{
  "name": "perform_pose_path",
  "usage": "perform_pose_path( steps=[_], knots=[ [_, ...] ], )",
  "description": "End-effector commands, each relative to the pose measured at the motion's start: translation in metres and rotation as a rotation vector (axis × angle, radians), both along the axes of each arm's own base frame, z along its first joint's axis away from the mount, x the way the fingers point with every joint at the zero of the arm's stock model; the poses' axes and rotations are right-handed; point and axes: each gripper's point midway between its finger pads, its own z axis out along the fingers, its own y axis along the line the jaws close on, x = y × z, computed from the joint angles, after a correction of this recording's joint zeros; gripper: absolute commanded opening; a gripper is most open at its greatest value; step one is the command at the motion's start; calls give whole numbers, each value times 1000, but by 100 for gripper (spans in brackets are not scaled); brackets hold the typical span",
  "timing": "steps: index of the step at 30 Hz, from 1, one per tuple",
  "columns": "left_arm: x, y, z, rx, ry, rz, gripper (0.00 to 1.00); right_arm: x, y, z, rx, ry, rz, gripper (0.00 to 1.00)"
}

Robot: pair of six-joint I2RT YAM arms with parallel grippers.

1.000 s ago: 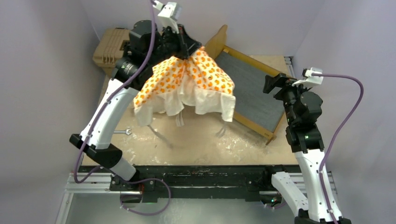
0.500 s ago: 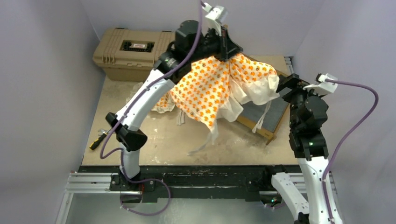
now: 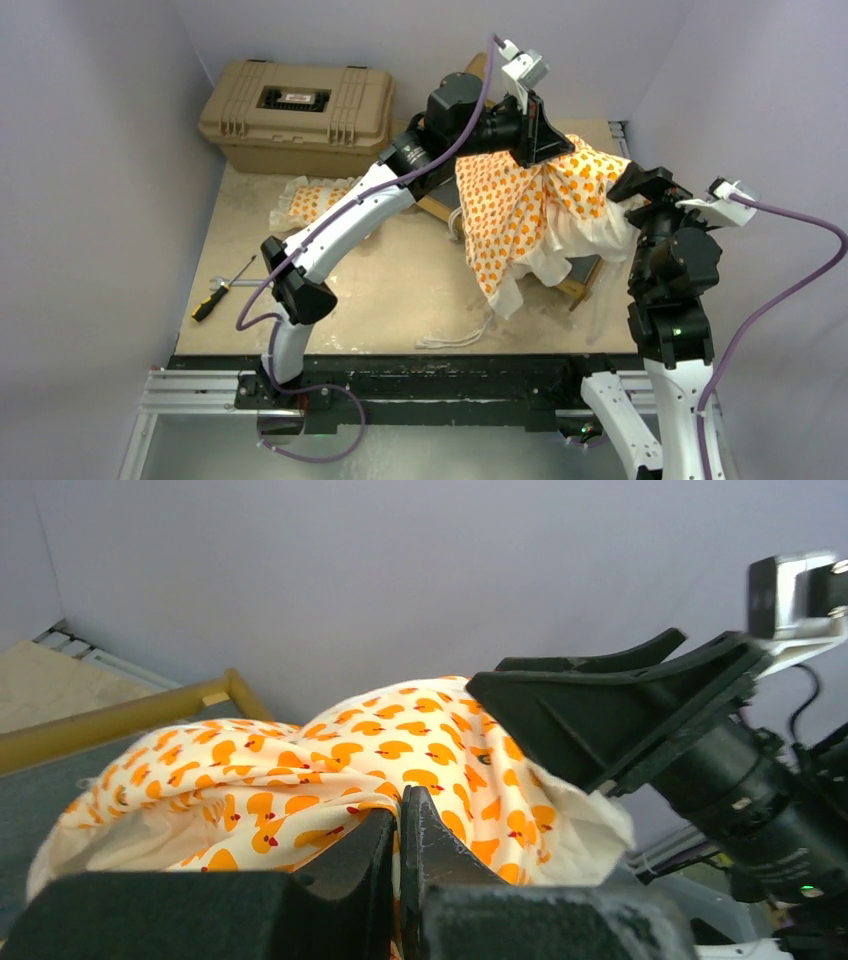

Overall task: Set up the pet bed
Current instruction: Place the mattress on the bed frame, then adjust the mattress on the bed frame.

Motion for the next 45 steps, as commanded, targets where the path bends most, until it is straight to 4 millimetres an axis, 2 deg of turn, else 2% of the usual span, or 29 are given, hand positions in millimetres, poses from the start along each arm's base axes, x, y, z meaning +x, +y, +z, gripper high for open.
perform_pose_path(
  steps=[1, 5, 7, 9, 11, 12, 15, 17, 20, 22, 25, 29, 32, 33, 37, 39, 42, 45],
  knots=[
    [21, -9, -20, 29, -122, 45, 0, -2, 0, 6, 8, -14, -5, 99],
    [46, -22, -98, 185, -105, 91, 1, 1, 4, 2, 4, 1, 20, 99],
    [45, -29, -129, 238, -74, 69, 3, 1, 6, 2, 3, 3, 31, 99],
    [35, -37, -151, 272, -36, 32, 5, 2, 9, 3, -5, 4, 49, 99],
    [22, -40, -161, 288, -23, 11, 14, 4, 12, 4, -18, 10, 70, 99],
    [16, -39, -163, 291, -25, 14, 22, 6, 15, 3, -28, 16, 87, 99],
    [9, -20, -143, 261, -32, 75, 49, 16, 27, -1, -56, 44, 153, 99],
    [13, 1, -131, 255, -40, 164, 61, 24, 34, -6, -65, 79, 194, 99],
    [24, 40, -120, 258, -36, 325, 74, 36, 48, -13, -100, 133, 272, 99],
    [29, 67, -117, 254, -6, 395, 77, 49, 56, -22, -133, 190, 315, 99],
    [41, 113, -118, 242, 72, 487, 78, 62, 79, -31, -191, 252, 454, 99],
    [62, 191, -138, 289, 151, 664, 80, 73, 110, -45, -238, 299, 632, 99],
    [62, 237, -147, 371, 132, 799, 82, 86, 138, -73, -274, 408, 744, 98],
    [59, 251, -145, 387, 114, 836, 82, 90, 149, -86, -293, 461, 769, 98],
    [51, 295, -149, 477, 47, 966, 83, 102, 198, -140, -373, 658, 860, 95],
    [47, 317, -150, 517, 6, 1032, 84, 107, 214, -158, -383, 706, 899, 95],
    [40, 350, -150, 565, -47, 1146, 85, 115, 229, -184, -390, 795, 921, 95],
    [33, 376, -157, 604, -87, 1232, 85, 122, 230, -214, -409, 894, 880, 96]
  ],
)
